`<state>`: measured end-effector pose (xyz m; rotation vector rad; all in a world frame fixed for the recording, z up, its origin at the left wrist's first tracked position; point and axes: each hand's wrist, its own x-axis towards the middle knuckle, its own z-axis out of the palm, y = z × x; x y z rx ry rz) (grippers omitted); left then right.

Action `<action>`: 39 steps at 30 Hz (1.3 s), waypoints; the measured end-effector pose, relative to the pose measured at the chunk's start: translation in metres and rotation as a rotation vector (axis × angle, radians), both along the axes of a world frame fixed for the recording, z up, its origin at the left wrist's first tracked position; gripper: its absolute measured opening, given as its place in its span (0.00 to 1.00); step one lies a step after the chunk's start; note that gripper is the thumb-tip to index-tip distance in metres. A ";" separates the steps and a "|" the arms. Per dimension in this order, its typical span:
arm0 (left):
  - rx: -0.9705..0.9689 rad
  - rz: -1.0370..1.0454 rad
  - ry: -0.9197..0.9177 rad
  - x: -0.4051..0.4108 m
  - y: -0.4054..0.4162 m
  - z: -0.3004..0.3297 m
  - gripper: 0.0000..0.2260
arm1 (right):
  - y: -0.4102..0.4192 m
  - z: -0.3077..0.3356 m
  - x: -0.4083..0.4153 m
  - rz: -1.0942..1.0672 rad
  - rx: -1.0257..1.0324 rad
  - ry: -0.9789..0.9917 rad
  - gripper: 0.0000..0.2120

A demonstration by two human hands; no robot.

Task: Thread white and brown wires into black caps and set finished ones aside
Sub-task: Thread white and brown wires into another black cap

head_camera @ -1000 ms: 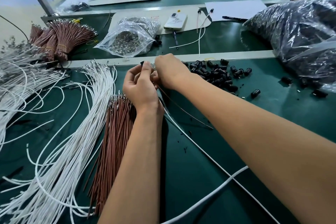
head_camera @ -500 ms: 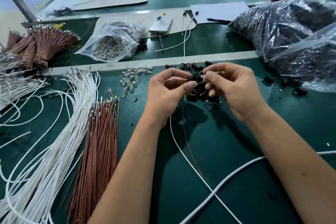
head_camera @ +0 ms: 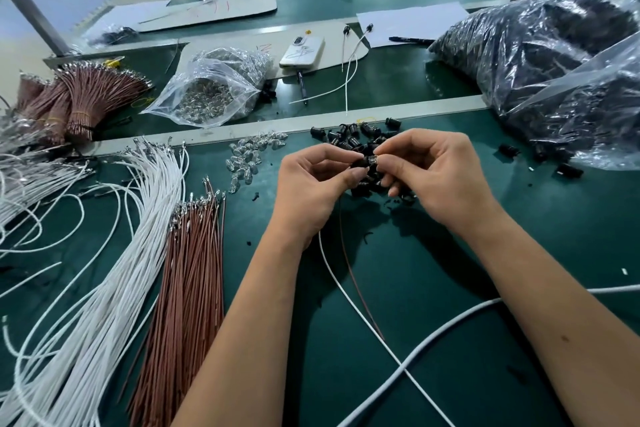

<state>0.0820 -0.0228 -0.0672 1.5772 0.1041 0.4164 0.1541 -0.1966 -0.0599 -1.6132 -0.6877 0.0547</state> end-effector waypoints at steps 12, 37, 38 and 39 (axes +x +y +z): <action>0.055 -0.031 0.015 0.004 0.000 -0.003 0.08 | -0.001 -0.001 -0.005 -0.039 -0.143 -0.130 0.04; -0.031 -0.095 0.049 -0.002 0.006 0.000 0.08 | -0.002 0.000 -0.005 0.041 -0.129 -0.178 0.04; -0.022 -0.091 0.048 -0.002 0.006 0.000 0.08 | -0.002 0.000 -0.005 0.035 -0.135 -0.178 0.03; -0.005 -0.082 0.039 -0.002 0.005 0.001 0.08 | -0.001 -0.001 -0.005 0.030 -0.139 -0.167 0.04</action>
